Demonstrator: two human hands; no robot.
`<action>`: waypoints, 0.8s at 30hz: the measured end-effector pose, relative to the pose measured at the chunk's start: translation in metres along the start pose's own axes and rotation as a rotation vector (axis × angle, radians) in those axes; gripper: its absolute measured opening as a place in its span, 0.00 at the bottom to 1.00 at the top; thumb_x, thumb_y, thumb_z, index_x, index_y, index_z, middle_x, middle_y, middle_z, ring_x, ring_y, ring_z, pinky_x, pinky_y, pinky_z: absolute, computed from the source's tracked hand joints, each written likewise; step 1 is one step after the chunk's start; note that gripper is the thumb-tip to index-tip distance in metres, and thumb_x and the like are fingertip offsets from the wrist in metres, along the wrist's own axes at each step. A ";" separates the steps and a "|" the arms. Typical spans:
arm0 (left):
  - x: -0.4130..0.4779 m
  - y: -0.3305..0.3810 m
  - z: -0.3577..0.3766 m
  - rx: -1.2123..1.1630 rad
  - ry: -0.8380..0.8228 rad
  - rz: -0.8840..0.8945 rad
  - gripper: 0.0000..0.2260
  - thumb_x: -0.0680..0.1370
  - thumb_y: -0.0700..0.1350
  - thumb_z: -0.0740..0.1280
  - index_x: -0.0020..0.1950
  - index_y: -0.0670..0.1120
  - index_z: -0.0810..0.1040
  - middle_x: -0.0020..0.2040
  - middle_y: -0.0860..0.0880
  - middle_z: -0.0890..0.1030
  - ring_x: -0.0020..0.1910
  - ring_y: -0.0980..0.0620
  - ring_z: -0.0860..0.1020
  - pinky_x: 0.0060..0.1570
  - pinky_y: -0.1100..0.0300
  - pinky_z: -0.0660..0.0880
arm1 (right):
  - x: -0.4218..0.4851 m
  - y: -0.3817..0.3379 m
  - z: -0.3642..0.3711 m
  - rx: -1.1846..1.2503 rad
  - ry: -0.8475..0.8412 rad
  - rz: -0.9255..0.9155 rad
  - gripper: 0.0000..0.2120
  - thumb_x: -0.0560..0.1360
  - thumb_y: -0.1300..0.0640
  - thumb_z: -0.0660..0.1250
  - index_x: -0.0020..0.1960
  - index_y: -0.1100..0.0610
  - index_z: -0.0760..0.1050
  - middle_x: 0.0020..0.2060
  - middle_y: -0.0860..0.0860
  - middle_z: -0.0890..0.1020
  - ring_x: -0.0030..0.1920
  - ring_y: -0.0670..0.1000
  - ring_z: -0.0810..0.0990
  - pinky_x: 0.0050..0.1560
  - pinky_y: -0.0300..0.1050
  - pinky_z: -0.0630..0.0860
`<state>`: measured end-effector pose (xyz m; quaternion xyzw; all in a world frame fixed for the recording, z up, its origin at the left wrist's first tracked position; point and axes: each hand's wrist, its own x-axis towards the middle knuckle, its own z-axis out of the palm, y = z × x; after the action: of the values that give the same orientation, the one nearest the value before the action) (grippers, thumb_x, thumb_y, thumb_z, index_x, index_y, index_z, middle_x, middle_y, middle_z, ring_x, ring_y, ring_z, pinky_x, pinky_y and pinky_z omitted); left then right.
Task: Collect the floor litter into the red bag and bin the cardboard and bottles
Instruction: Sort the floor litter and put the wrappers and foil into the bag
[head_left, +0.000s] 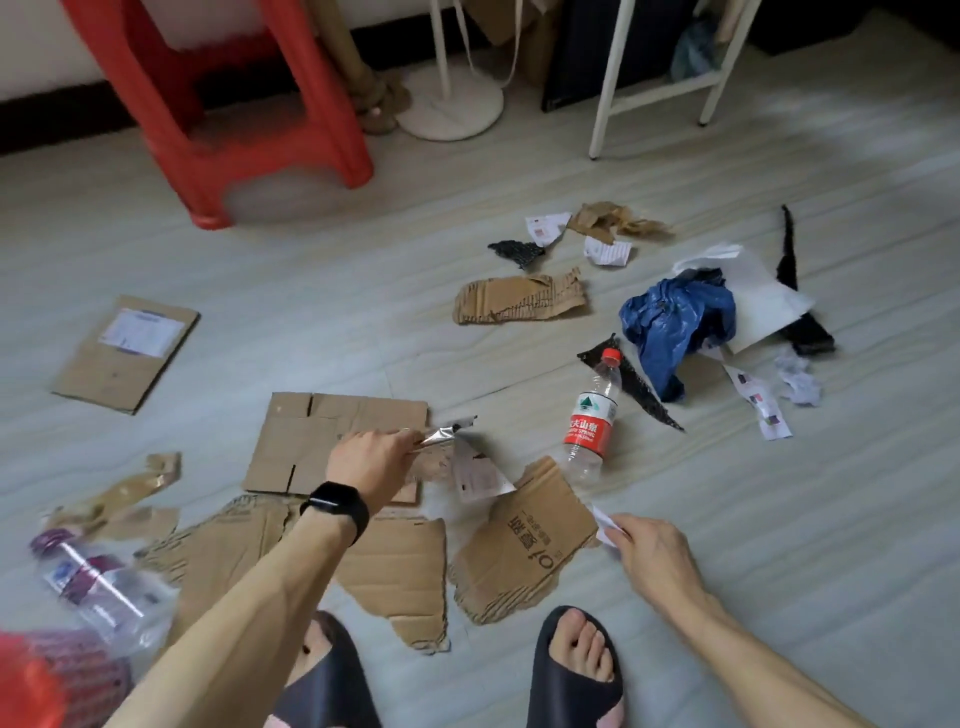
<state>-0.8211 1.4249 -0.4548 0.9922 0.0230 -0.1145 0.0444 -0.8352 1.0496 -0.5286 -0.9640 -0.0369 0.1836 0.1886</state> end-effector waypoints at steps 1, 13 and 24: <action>-0.009 -0.012 -0.014 -0.024 0.025 -0.051 0.09 0.83 0.53 0.60 0.55 0.54 0.78 0.41 0.49 0.82 0.38 0.44 0.79 0.33 0.57 0.71 | -0.004 -0.018 -0.009 0.047 -0.009 -0.019 0.07 0.79 0.52 0.68 0.53 0.50 0.83 0.39 0.54 0.85 0.40 0.58 0.82 0.40 0.50 0.74; -0.181 -0.185 -0.188 0.105 0.283 -0.472 0.07 0.80 0.50 0.63 0.54 0.52 0.79 0.49 0.46 0.83 0.47 0.42 0.81 0.35 0.58 0.67 | -0.017 -0.326 -0.142 -0.036 -0.130 -0.546 0.12 0.78 0.53 0.63 0.51 0.49 0.86 0.34 0.48 0.85 0.34 0.48 0.81 0.37 0.43 0.78; -0.388 -0.276 -0.175 -0.004 0.344 -0.831 0.08 0.79 0.53 0.64 0.57 0.57 0.80 0.49 0.48 0.84 0.46 0.44 0.81 0.38 0.56 0.74 | -0.129 -0.541 -0.070 -0.211 -0.356 -1.012 0.16 0.76 0.58 0.60 0.56 0.48 0.83 0.46 0.52 0.86 0.43 0.54 0.81 0.42 0.44 0.76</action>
<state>-1.1740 1.7018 -0.2187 0.9031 0.4270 0.0442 -0.0077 -0.9305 1.5085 -0.2201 -0.7936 -0.5459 0.2254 0.1463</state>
